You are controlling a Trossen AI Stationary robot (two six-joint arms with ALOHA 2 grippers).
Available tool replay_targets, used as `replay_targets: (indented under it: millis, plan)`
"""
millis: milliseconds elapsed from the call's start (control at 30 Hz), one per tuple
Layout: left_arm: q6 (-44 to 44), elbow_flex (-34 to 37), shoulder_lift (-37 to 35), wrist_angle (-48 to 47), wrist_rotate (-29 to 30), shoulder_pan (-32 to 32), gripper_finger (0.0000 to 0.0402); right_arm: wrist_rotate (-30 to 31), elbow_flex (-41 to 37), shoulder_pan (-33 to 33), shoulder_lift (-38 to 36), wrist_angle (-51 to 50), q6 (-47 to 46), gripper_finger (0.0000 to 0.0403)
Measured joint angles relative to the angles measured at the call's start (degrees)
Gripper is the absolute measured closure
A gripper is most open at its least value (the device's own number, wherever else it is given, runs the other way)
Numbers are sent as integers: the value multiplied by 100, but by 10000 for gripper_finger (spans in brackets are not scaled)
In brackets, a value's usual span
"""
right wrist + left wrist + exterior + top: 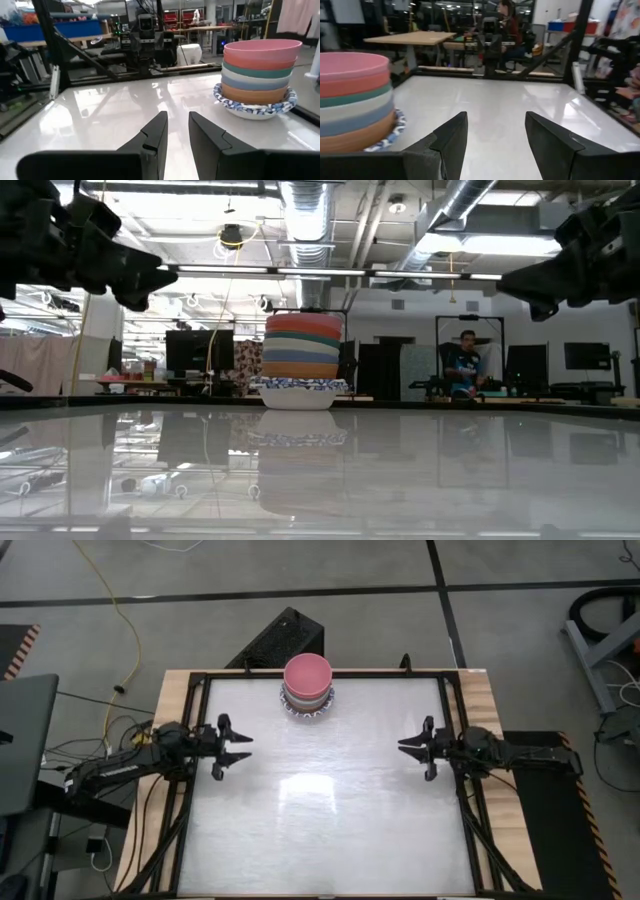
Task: Nest bowls inside each other
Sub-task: Return to Home Position
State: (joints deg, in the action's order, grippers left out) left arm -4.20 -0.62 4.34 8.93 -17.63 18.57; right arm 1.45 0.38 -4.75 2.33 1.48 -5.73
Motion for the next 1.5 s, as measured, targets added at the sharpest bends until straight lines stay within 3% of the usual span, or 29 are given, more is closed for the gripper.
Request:
replay_targets:
  millis: [233, 433, 1500]
  plan:
    - [36, 4, 0, -486, 662, 0, 212, -4, -2, -64, 59, -33, 398, 303]
    - [-660, 4, 0, -516, 1390, 0, 212, -2, -4, -64, 241, -44, 728, 303]
    - [-610, 11, 7, -673, 1425, -2, 212, -26, -9, -61, 328, -39, 620, 303]
